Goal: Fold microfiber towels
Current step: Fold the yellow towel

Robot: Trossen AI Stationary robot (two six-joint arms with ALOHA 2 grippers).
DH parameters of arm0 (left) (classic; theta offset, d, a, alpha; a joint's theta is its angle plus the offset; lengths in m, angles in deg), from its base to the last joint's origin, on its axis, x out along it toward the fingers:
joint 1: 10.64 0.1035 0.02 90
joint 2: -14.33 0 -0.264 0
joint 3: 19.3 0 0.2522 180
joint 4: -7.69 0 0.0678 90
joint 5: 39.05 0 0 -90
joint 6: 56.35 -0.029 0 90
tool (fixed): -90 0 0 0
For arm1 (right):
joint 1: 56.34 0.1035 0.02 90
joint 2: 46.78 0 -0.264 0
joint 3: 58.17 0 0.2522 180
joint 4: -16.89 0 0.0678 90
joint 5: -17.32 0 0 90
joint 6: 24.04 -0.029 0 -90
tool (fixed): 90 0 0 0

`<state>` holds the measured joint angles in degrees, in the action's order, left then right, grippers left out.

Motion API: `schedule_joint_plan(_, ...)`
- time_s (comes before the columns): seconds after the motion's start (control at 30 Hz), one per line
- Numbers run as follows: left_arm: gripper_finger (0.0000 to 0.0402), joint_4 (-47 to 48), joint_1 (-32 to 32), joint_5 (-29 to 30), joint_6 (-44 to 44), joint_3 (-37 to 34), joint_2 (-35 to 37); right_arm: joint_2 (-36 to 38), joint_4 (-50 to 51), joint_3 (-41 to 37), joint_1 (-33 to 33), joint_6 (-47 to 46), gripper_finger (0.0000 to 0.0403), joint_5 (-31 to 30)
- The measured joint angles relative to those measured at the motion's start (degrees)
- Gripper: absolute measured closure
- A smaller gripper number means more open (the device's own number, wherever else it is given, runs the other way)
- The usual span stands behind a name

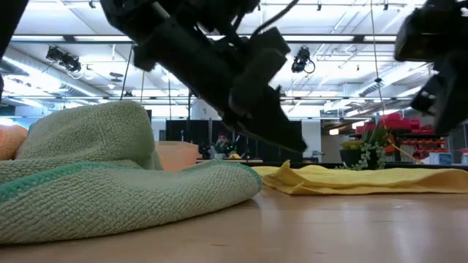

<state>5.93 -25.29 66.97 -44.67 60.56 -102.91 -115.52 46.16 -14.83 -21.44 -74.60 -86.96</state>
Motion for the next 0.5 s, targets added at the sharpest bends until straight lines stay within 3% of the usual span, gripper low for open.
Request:
schedule_joint_plan(0.2, 0.0387, -0.81, 0.54, -1.5, 0.06, 0.03, -2.64, -3.43, 1.17, -0.02, -0.21, -1.12, 0.04, -5.77)
schedule_joint_plan(0.37, 0.0396, -1.9, 0.72, -3.88, 0.12, 0.09, -3.28, -7.68, -0.53, -0.02, -2.18, -0.33, 0.04, -4.92)
schedule_joint_plan(0.5, 0.0388, -1.56, 0.66, -4.38, 0.12, 0.02, -3.59, -10.29, -1.01, -0.02, -2.98, -0.03, 0.04, -0.9)
